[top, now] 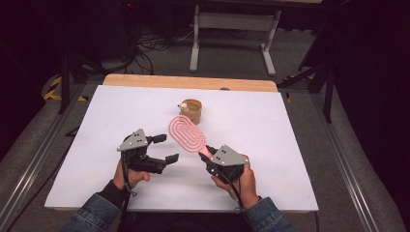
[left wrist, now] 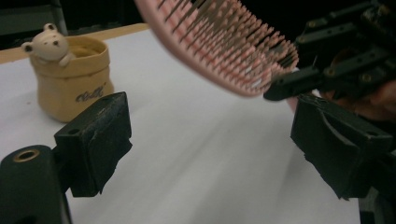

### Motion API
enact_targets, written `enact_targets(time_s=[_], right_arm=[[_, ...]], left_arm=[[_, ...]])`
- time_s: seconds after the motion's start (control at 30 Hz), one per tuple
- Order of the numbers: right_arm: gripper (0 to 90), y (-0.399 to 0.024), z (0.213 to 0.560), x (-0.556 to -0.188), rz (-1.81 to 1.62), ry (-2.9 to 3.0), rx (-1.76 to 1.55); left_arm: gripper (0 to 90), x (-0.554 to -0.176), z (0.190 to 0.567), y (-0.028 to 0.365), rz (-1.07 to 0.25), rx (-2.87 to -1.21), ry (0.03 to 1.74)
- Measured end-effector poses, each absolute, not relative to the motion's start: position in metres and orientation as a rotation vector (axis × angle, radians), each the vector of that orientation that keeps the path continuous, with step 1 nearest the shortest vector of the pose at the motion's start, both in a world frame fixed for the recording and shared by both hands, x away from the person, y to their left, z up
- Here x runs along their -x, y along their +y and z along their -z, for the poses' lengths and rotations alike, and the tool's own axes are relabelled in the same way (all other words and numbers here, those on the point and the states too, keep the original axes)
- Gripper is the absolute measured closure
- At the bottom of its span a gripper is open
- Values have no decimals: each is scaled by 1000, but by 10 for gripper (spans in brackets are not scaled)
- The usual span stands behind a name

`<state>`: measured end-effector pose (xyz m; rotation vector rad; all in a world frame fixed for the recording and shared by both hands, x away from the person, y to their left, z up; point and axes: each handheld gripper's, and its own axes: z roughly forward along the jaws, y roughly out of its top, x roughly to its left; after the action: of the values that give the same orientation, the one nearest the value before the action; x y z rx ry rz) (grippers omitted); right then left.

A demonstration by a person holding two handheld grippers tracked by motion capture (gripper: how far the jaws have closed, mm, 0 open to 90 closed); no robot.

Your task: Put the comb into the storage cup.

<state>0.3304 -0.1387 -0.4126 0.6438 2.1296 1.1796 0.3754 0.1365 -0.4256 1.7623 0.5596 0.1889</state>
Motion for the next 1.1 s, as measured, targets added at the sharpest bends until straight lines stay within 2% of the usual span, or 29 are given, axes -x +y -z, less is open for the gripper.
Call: enact_targets(time_s=[0.33, 0.5, 0.67, 0.8, 1.1], right_arm=[[693, -128, 420, -324, -1135, 2127, -595], [695, -126, 422, -323, -1112, 2120, -584], [695, -118, 424, -319, -1090, 2109, -543], [694, -117, 425, -317, -1074, 2100, -521], [669, -118, 427, -319, -1105, 2122, -531]], left_arm=[[190, -380, 422, 109, -144, -1685, 582], [322, -377, 422, 107, -127, -1639, 605], [493, -370, 420, 111, -85, -1588, 565], [574, -366, 416, 112, -70, -1575, 526], [627, -361, 414, 115, -108, -1572, 478]])
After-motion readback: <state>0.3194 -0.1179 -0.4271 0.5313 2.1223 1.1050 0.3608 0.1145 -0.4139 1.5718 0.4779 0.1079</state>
